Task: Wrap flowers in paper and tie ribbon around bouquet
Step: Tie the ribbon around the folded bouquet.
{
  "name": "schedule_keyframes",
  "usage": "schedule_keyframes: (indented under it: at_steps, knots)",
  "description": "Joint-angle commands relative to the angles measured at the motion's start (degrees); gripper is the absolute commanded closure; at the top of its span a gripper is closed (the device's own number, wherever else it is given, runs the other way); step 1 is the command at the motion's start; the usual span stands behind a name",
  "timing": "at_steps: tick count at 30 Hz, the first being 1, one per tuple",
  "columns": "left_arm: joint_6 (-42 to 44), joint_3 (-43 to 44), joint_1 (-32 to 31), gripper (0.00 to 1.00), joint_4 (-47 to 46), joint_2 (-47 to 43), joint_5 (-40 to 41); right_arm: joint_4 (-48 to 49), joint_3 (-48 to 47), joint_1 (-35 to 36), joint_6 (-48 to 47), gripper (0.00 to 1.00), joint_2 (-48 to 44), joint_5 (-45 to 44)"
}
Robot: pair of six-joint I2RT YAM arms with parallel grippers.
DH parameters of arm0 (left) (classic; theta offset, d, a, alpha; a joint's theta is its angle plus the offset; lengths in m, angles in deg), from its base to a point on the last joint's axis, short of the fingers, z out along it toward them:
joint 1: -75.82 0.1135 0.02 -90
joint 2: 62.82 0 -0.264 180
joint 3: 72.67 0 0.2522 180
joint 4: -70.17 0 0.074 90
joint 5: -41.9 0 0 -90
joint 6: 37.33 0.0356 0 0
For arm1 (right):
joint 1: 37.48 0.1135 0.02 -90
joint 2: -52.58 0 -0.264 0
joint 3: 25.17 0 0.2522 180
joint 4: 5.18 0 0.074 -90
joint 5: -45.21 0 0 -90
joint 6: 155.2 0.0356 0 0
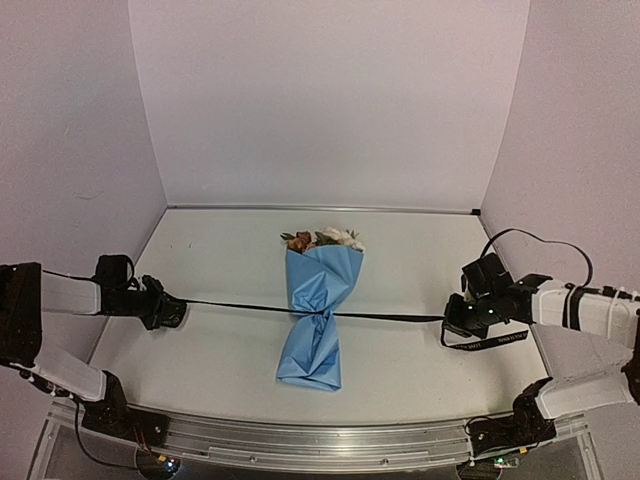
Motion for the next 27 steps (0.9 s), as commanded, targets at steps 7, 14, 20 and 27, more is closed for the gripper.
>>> schedule_keyframes:
  at_steps: [7, 14, 20, 27]
  knots:
    - [1.86, 0.44, 4.54, 1.0, 6.5, -13.4, 21.04, -21.11, 5.69, -2.03, -1.96, 1.0, -10.53, -17.7]
    - [11.74, 6.1, -8.72, 1.0, 9.83, -16.45, 18.89, -22.79, 1.53, 2.28, -6.17, 1.0, -3.89, -15.58]
    - [20.06, 11.45, -16.0, 1.0, 12.85, -16.55, 13.83, -20.86, -0.02, 4.08, -9.77, 0.79, -4.83, -11.41]
    - [28.82, 20.41, -25.51, 1.0, 14.35, -12.19, 6.45, -18.15, -6.67, 10.29, -17.88, 0.49, -7.32, -5.12]
